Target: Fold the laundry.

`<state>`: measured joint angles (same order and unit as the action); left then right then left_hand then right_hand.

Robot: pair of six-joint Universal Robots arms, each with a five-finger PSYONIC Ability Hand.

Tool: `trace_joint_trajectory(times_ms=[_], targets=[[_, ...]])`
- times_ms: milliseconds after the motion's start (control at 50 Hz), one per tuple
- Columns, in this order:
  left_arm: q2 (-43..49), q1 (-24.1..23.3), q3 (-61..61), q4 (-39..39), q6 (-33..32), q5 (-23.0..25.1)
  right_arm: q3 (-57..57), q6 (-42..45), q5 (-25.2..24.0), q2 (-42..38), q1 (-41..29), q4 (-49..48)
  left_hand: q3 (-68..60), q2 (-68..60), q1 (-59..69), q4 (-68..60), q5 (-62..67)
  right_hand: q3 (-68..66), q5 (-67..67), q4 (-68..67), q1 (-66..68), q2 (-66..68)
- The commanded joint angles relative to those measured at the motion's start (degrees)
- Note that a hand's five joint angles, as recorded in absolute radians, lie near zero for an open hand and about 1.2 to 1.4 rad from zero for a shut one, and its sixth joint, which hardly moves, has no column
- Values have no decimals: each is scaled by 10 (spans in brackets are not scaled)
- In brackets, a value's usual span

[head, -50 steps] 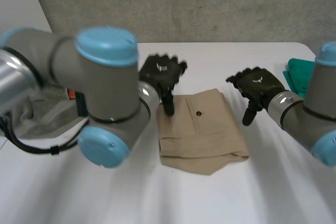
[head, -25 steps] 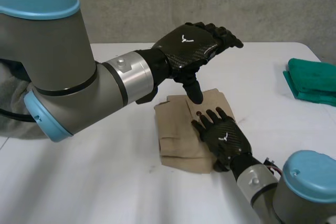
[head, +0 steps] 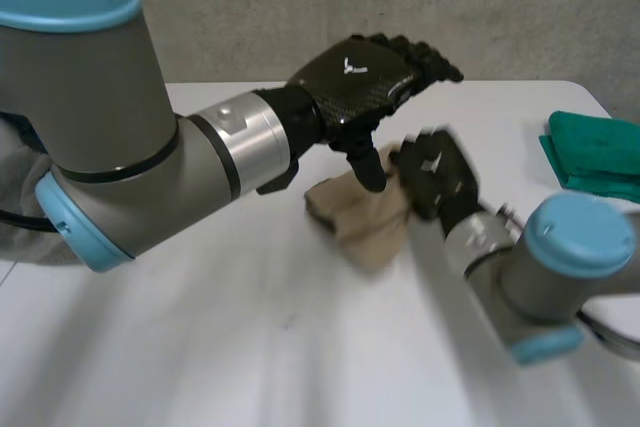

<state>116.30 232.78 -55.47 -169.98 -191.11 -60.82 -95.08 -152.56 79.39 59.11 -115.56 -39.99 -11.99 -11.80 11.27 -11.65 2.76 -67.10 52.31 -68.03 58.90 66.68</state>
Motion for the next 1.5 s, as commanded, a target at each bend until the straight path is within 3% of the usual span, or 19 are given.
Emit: trace_joint_trajectory(times_ms=[20, 200, 380, 520, 680, 700, 720, 740, 760, 960, 1040, 1060, 1160, 1280, 1340, 1360, 1420, 1440, 1500], targets=[[-29, 1, 17, -27, 8, -5, 123, -59, -2, 22, 89, 36, 9, 7, -2, 6, -17, -129, 177, -120, 211, 133], [-42, 2, 21, -62, 49, -13, 284, -130, -76, -3, 240, 45, 9, 7, -2, 6, -17, -129, 177, -120, 211, 133], [-35, 1, 12, -62, 49, -13, 451, -148, -183, -218, 374, 33, 8, 6, 0, 4, -15, -129, 177, -120, 211, 133], [-17, 3, 11, -62, 49, -13, 528, -143, -238, -361, 418, -4, 8, 6, 0, 4, -15, -129, 177, -120, 211, 133], [2, 3, 12, -62, 48, -14, 504, -111, -245, -392, 447, -1, 8, 6, 0, 4, -15, -129, 177, -120, 211, 133], [2, 3, 13, -62, 48, -14, 495, -105, -243, -388, 448, 1, 8, 6, 0, 4, -15, -129, 177, -120, 211, 133], [2, 3, 14, -62, 48, -14, 485, -97, -239, -385, 449, 2, 8, 6, 0, 4, -15, 87, -39, 96, -5, -83], [3, 3, 14, -62, 49, -14, 476, -90, -238, -380, 450, 3, 8, 6, 0, 4, -15, 414, -366, 423, -332, -410], [3, 3, 15, -62, 49, -14, 460, -77, -233, -363, 451, 7, 8, 6, 0, 4, -15, 571, -523, 580, -489, -567], [-6, 0, 12, -61, 50, -14, 372, -42, -157, -180, 486, 168, 8, 6, 0, 4, -15, 571, -523, 580, -489, -567], [-13, 0, 12, -61, 50, -15, 386, 21, -88, -119, 516, 280, 8, 6, 0, 4, -15, 571, -523, 580, -489, -567], [-18, 0, 12, -62, 50, -15, 400, 61, -49, -99, 521, 313, 8, 6, 0, 4, -15, 571, -523, 580, -489, -567], [-29, 0, 18, -63, 50, -25, 409, 167, 29, -34, 511, 291, 8, 6, 0, 4, -15, 571, -523, 580, -489, -567], [-50, 6, 40, -79, 50, -111, 337, 152, -13, 17, 401, 136, 6, 4, 1, 3, -14, 571, -523, 580, -489, -567], [-59, 18, 64, -85, 45, -198, 244, 126, -77, 91, 344, 55, 3, 1, 5, -1, -10, 571, -523, 580, -489, -567], [-64, 37, 76, -85, 41, -237, 200, 114, -109, 120, 324, 28, -2, -4, 10, -6, -5, 571, -523, 580, -489, -567], [-68, 91, 86, -79, 29, -278, 133, 92, -145, 159, 293, 4, -7, -9, 15, -11, 0, 571, -523, 580, -489, -567], [-68, 141, 84, -73, 8, -291, 94, 84, -165, 173, 267, 5, -16, -18, 23, -19, 8, 571, -523, 580, -489, -567], [-62, 202, 80, -56, -42, -295, 48, 82, -176, 187, 221, 14, -14, -16, 21, -18, 6, 571, -523, 580, -489, -567]])
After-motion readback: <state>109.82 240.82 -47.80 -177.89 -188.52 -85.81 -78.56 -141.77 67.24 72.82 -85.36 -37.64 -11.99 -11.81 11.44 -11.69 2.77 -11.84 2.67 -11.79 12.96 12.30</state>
